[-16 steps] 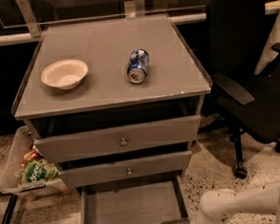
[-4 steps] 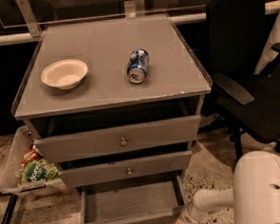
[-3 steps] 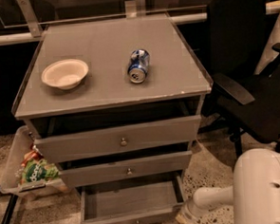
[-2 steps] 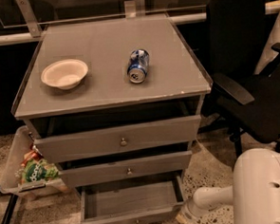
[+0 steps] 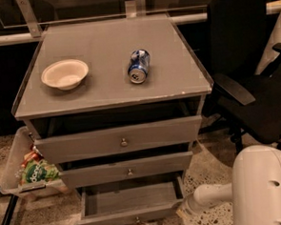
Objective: Close bottom drawer
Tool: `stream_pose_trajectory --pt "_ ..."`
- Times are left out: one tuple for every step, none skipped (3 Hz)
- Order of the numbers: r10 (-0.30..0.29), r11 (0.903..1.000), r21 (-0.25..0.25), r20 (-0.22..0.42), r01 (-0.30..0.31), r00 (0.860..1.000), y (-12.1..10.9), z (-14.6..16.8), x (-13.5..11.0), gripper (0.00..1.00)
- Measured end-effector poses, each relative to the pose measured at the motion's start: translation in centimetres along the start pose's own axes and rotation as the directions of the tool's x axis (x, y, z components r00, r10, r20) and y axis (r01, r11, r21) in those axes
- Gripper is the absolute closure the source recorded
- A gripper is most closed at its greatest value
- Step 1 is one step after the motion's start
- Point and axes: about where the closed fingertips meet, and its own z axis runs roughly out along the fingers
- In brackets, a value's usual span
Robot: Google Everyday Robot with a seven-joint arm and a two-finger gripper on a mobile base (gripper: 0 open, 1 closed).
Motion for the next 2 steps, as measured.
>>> stream_pose_trajectory --pt "0.034 0.9993 0.012 0.013 -0.034 0.999 -0.8 0.7 0.3 1.0" --pt "0.083 0.9956 0.039 0.047 -0.085 0.995 -2.4 1.0 0.4 1.0"
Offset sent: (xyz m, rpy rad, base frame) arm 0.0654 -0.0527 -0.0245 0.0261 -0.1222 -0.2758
